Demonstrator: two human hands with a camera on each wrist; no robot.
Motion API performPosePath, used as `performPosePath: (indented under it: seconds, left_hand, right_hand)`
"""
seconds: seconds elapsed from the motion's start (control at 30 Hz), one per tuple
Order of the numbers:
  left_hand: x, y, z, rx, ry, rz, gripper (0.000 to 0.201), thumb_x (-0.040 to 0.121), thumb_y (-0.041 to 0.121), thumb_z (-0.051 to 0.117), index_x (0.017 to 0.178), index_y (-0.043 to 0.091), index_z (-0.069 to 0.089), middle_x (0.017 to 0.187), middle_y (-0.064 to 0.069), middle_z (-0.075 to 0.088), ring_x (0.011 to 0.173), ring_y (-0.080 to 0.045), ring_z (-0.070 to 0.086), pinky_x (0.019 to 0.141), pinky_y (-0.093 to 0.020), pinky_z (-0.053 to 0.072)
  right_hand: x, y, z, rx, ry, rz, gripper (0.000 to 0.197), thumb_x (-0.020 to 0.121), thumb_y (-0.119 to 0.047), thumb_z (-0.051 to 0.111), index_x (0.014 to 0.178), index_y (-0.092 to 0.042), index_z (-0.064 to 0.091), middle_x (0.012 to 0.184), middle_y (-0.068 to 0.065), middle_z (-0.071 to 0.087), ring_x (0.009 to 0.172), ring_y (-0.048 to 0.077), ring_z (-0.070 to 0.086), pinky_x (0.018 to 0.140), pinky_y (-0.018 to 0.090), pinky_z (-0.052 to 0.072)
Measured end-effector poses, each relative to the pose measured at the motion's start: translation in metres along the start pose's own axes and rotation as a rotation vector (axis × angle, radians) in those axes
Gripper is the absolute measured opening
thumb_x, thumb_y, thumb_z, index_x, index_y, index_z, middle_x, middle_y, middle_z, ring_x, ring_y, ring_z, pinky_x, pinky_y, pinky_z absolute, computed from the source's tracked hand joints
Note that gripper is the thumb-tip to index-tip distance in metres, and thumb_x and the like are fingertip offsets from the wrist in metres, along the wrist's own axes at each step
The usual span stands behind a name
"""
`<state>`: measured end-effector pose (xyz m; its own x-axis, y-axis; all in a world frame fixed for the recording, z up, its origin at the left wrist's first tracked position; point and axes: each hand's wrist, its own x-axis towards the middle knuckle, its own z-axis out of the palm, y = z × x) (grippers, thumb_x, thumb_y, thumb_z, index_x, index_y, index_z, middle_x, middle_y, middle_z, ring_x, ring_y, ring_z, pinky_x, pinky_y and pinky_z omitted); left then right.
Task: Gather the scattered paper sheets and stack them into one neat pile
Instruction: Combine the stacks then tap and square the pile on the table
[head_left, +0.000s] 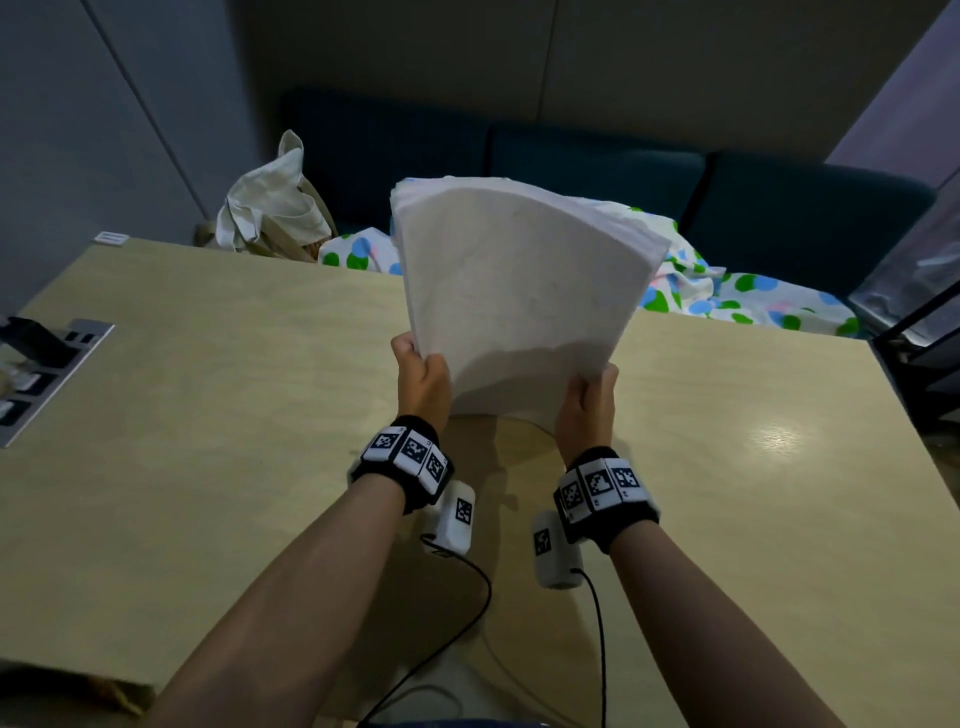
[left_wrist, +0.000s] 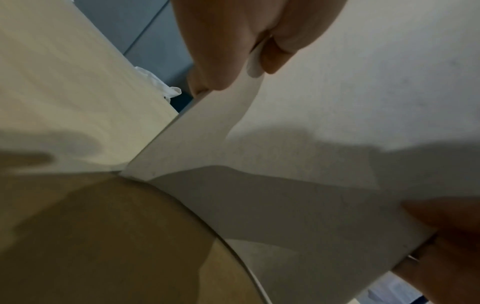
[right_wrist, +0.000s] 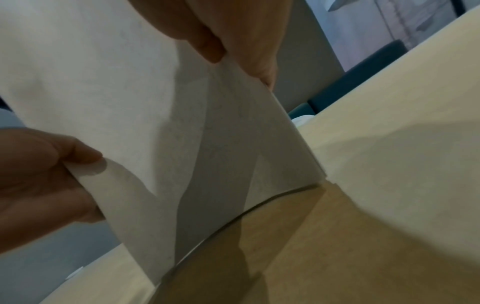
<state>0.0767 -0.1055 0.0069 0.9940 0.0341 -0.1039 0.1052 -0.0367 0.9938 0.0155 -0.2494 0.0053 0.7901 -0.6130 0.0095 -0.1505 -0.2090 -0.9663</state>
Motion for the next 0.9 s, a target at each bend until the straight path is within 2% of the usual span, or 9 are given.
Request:
performPosePath:
  seconds: [0.07,0.13,0.27,0.37,0.43,0.5,0.57,0.7,0.9]
  left_hand:
    - [-0.001,0.001,0.000,-0.036,0.012,-0.002,0.039,0.070,0.018,0.035,0.109,0.014,0.025,0.097,-0.002,0.044,0.080,-0.013,0.046,0.059,-0.020,0.036]
    - [-0.003,-0.002,0.002,-0.069,0.017,-0.035,0.043,0.068,0.016,0.037,0.109,0.014,0.025,0.090,0.005,0.039,0.078,-0.006,0.043,0.059,-0.020,0.035]
    - [-0.004,-0.007,0.003,-0.235,0.050,-0.042,0.053,0.062,0.016,0.047,0.111,0.014,0.027,0.093,0.004,0.041,0.086,-0.016,0.046,0.065,-0.021,0.041]
    - [-0.003,-0.003,-0.004,-0.238,0.014,0.078,0.088,0.052,0.048,0.073,0.124,0.014,0.035,0.109,0.002,0.056,0.099,-0.015,0.057,0.076,-0.021,0.049]
    - [0.000,0.005,-0.009,-0.235,-0.003,0.153,0.094,0.048,0.066,0.075,0.122,0.019,0.043,0.111,0.004,0.062,0.100,-0.009,0.062,0.079,-0.023,0.052]
    - [0.008,0.017,-0.013,-0.272,0.000,0.226,0.071,0.057,0.053,0.077,0.115,0.024,0.048,0.107,0.002,0.064,0.097,-0.012,0.064,0.081,-0.032,0.053]
    - [0.016,0.030,-0.015,-0.307,-0.027,0.284,0.050,0.067,0.031,0.068,0.114,0.024,0.050,0.106,-0.001,0.063,0.096,-0.012,0.064,0.083,-0.035,0.052]
    - [0.024,0.034,-0.016,-0.235,-0.047,0.281,0.050,0.070,0.006,0.051,0.120,0.004,0.051,0.097,0.001,0.062,0.085,0.002,0.062,0.075,-0.022,0.052]
    - [0.025,0.038,-0.006,-0.190,0.042,0.237,0.038,0.068,0.006,0.044,0.106,0.009,0.047,0.089,0.005,0.058,0.076,0.001,0.058,0.065,-0.011,0.050]
  right_hand:
    - [0.000,0.001,-0.001,-0.007,-0.007,0.004,0.009,0.097,0.002,0.030,0.103,-0.005,0.033,0.077,-0.008,0.042,0.068,0.005,0.043,0.052,0.018,0.035]
    - [-0.001,0.004,0.001,-0.004,-0.014,0.033,0.012,0.096,0.002,0.031,0.107,-0.003,0.034,0.078,-0.008,0.043,0.070,0.014,0.045,0.056,0.018,0.037]
    - [-0.003,0.006,0.002,0.048,-0.044,0.049,0.020,0.093,0.000,0.038,0.112,-0.005,0.033,0.085,-0.009,0.045,0.087,0.023,0.047,0.059,0.021,0.039]
    - [0.000,-0.002,-0.004,0.159,-0.025,-0.022,0.036,0.080,-0.008,0.051,0.110,-0.018,0.034,0.093,-0.011,0.052,0.084,0.013,0.054,0.066,0.022,0.045]
    - [0.006,-0.011,-0.010,0.231,0.002,-0.092,0.046,0.071,-0.006,0.051,0.111,-0.023,0.037,0.098,-0.008,0.055,0.088,0.011,0.057,0.076,0.031,0.051]
    - [0.014,-0.022,-0.015,0.292,0.016,-0.166,0.051,0.068,-0.001,0.050,0.112,-0.024,0.038,0.102,-0.001,0.056,0.093,0.017,0.056,0.082,0.038,0.049]
    - [0.023,-0.037,-0.020,0.328,0.012,-0.212,0.054,0.068,0.000,0.050,0.117,-0.018,0.035,0.102,-0.002,0.054,0.094,0.014,0.055,0.082,0.033,0.047]
    - [0.032,-0.060,-0.021,0.270,-0.024,-0.268,0.057,0.072,0.002,0.050,0.122,-0.018,0.029,0.108,-0.005,0.050,0.100,0.007,0.053,0.086,0.026,0.050]
    - [0.036,-0.061,-0.015,0.225,-0.004,-0.277,0.049,0.082,0.009,0.044,0.127,-0.010,0.034,0.097,-0.016,0.051,0.080,-0.017,0.054,0.070,0.007,0.046]
